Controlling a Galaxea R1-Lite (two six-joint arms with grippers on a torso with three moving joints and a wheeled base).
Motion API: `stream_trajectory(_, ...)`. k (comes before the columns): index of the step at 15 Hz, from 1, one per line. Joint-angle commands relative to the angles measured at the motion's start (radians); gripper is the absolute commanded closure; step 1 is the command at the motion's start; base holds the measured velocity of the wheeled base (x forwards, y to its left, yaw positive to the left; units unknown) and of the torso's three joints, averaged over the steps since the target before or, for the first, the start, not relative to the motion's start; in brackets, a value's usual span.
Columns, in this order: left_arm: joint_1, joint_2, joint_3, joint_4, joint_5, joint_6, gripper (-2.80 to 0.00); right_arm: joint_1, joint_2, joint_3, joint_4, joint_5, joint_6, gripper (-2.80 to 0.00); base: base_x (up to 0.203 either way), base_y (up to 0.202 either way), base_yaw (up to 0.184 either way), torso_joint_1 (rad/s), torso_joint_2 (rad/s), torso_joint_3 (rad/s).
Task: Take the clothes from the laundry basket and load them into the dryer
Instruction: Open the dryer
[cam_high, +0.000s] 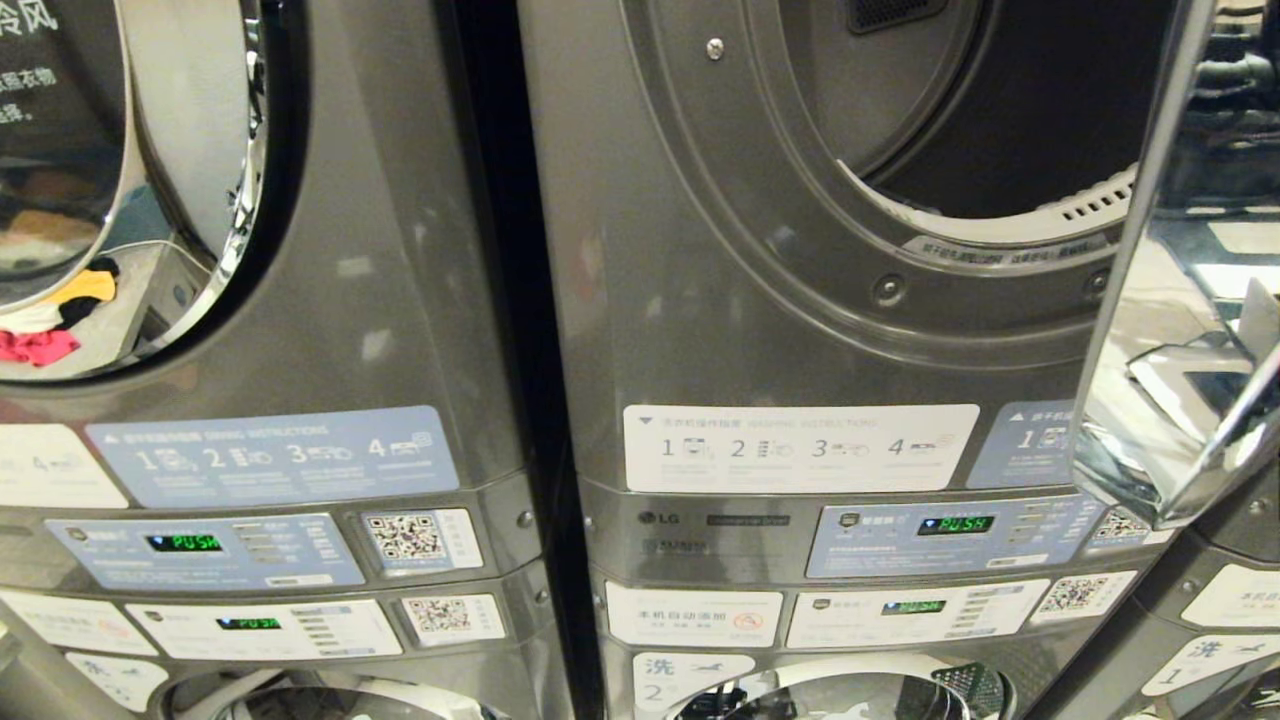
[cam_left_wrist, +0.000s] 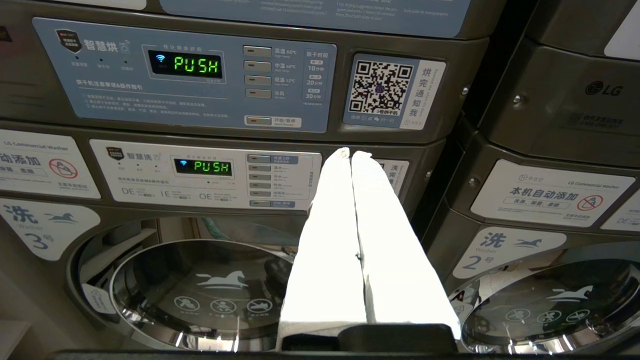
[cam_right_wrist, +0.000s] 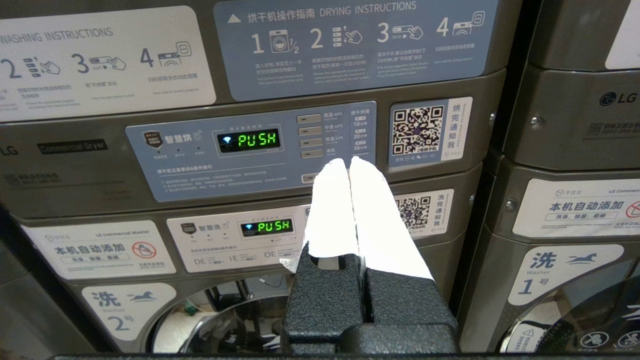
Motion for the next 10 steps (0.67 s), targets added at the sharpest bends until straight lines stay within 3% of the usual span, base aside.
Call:
stream_trajectory(1, 0.0, 0.0, 0.003, -0.001, 0.001, -0.001, 0.0, 0.0, 0.001, 0.04, -0.001, 0.0, 0.0, 0.0, 0.0, 0.0, 0.0, -0.071, 0.14, 0.076)
stream_trajectory(10, 0.0, 0.0, 0.003, -0.001, 0.001, -0.001, 0.0, 0.0, 0.0, 0.04, -0.001, 0.0, 0.0, 0.0, 0.0, 0.0, 0.0, -0.055, 0.13, 0.066)
